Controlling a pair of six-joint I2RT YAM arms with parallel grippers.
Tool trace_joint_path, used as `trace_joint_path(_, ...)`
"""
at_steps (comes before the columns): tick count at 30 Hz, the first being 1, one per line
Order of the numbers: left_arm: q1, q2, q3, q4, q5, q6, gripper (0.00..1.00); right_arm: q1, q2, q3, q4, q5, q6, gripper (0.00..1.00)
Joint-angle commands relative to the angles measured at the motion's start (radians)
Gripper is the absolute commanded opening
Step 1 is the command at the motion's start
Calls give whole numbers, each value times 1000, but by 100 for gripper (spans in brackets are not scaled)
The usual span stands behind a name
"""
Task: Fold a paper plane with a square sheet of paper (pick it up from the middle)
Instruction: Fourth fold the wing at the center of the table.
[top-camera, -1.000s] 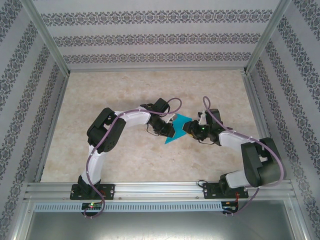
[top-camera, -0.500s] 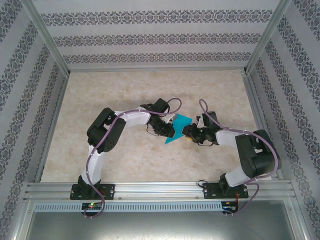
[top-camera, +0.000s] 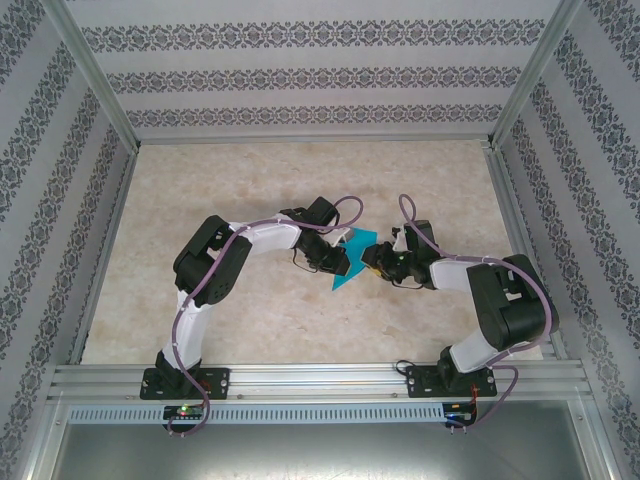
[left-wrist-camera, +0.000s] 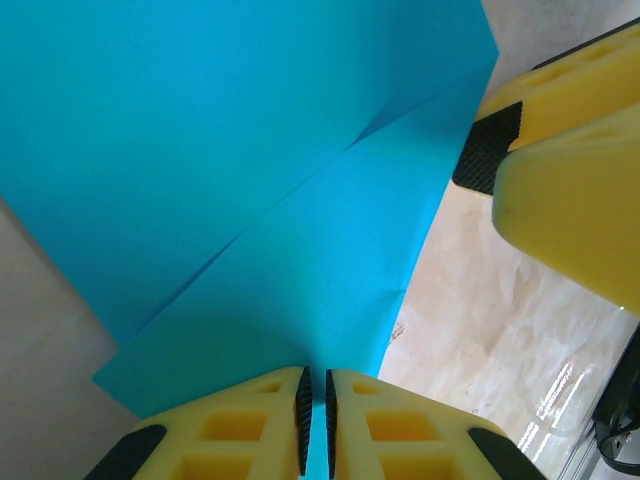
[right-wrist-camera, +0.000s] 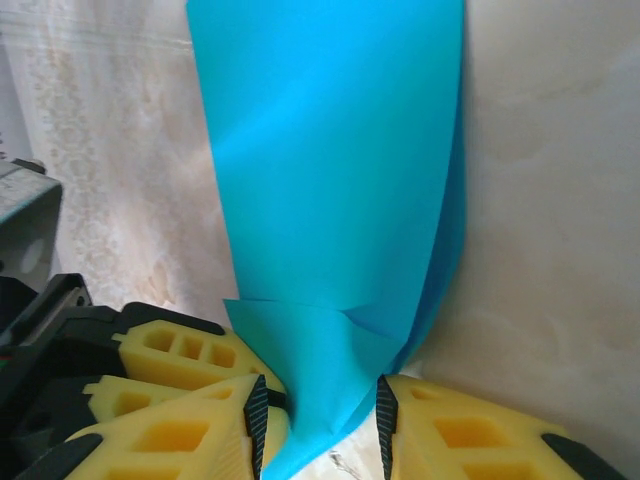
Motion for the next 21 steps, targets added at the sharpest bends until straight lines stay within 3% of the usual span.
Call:
trace_joint_path(1,7,8,-33,-52,-27,26,18,-7,0,-23,59,-23,26,37)
trace_joint_path(12,8,7,-30,-53,-25,26,18,-3,46,-27,164,-56,80,36)
trace_joint_path(21,8,6,-32,-41,-18,17,18,35,52,-23,132,-32,62,35)
